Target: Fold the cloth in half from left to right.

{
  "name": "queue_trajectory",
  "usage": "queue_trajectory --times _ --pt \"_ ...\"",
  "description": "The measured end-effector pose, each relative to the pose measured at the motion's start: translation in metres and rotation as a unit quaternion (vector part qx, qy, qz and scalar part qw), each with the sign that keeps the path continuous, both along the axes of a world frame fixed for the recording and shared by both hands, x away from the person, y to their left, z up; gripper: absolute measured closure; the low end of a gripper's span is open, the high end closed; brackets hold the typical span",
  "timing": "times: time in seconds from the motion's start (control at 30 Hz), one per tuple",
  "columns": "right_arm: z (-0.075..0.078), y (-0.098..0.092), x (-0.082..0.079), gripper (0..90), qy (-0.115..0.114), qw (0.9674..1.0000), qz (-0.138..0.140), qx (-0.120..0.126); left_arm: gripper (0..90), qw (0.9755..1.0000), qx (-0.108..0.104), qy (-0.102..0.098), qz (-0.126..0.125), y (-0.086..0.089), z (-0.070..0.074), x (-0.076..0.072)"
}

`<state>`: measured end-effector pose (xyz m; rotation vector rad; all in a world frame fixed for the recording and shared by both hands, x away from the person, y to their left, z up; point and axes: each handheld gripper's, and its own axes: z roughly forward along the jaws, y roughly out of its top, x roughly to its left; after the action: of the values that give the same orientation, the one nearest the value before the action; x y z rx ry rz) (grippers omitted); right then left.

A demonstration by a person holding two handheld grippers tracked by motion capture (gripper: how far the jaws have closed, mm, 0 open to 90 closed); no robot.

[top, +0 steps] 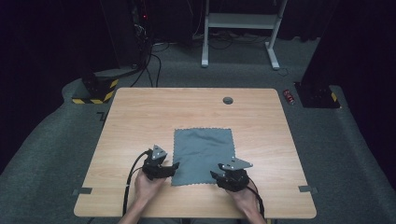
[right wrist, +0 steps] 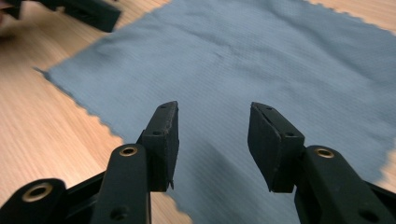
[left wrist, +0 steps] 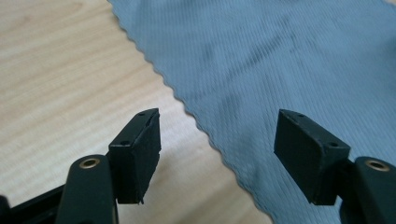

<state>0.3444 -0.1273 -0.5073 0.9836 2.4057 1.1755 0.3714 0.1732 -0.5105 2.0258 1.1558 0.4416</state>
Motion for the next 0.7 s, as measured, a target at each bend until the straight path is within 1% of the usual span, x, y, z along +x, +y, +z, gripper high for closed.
queue_trajectory --times 0.07,0.13,0.17,0.2,0.23,0.3,0.33,0.37,0.43,0.47,0.5,0.57,0.6,0.63,0.7 --pt "0.000 0.006 0.001 55.0 0.002 1.0000 0.006 0.004 32.5 1.0000 0.003 0.003 0.004 0.002 0.003 0.007" --pt "0.001 0.014 0.001 57.7 0.003 0.9999 0.016 0.006 33.2 0.9999 0.000 0.006 0.013 0.005 0.007 0.014" --pt "0.002 0.017 0.000 59.1 0.001 0.9998 0.017 0.006 33.4 0.9998 0.002 0.008 0.016 0.006 0.009 0.018" --pt "0.003 0.023 -0.001 60.4 -0.009 0.9997 0.023 0.001 33.5 0.9998 0.005 0.008 0.018 0.007 0.011 0.022" --pt "0.003 0.027 -0.002 61.1 -0.014 0.9996 0.026 -0.002 33.8 0.9997 0.008 0.007 0.022 0.008 0.012 0.027" --pt "0.003 0.034 -0.001 64.0 -0.010 0.9993 0.036 0.007 34.4 0.9995 0.017 0.010 0.026 0.009 0.014 0.034" --pt "0.002 0.037 -0.001 65.8 -0.008 0.9991 0.041 0.011 34.7 0.9994 0.015 0.009 0.030 0.010 0.015 0.036" --pt "0.002 0.041 -0.001 67.7 -0.008 0.9989 0.045 0.011 35.5 0.9992 0.010 0.017 0.035 0.010 0.016 0.040" --pt "0.003 0.050 -0.001 70.3 0.000 0.9982 0.058 0.011 35.0 0.9992 0.008 0.020 0.034 0.011 0.018 0.044" --pt "0.003 0.054 -0.002 71.2 0.000 0.9979 0.065 0.009 35.1 0.9992 0.010 0.017 0.034 0.010 0.019 0.047" --pt "0.004 0.061 -0.002 72.4 -0.004 0.9972 0.074 0.004 35.6 0.9993 0.003 0.012 0.035 0.011 0.019 0.049" --pt "0.002 0.071 -0.002 74.0 -0.002 0.9960 0.089 0.004 35.7 0.9991 -0.002 0.021 0.038 0.011 0.018 0.054" --pt "0.000 0.078 -0.001 74.6 -0.001 0.9950 0.100 0.002 35.7 0.9991 -0.002 0.021 0.038 0.011 0.018 0.054" --pt "-0.002 0.085 -0.001 75.0 0.003 0.9941 0.108 0.000 35.7 0.9990 0.004 0.023 0.039 0.010 0.017 0.059" --pt "-0.005 0.096 -0.002 75.4 0.006 0.9924 0.122 -0.008 35.6 0.9989 0.009 0.024 0.038 0.010 0.017 0.062"
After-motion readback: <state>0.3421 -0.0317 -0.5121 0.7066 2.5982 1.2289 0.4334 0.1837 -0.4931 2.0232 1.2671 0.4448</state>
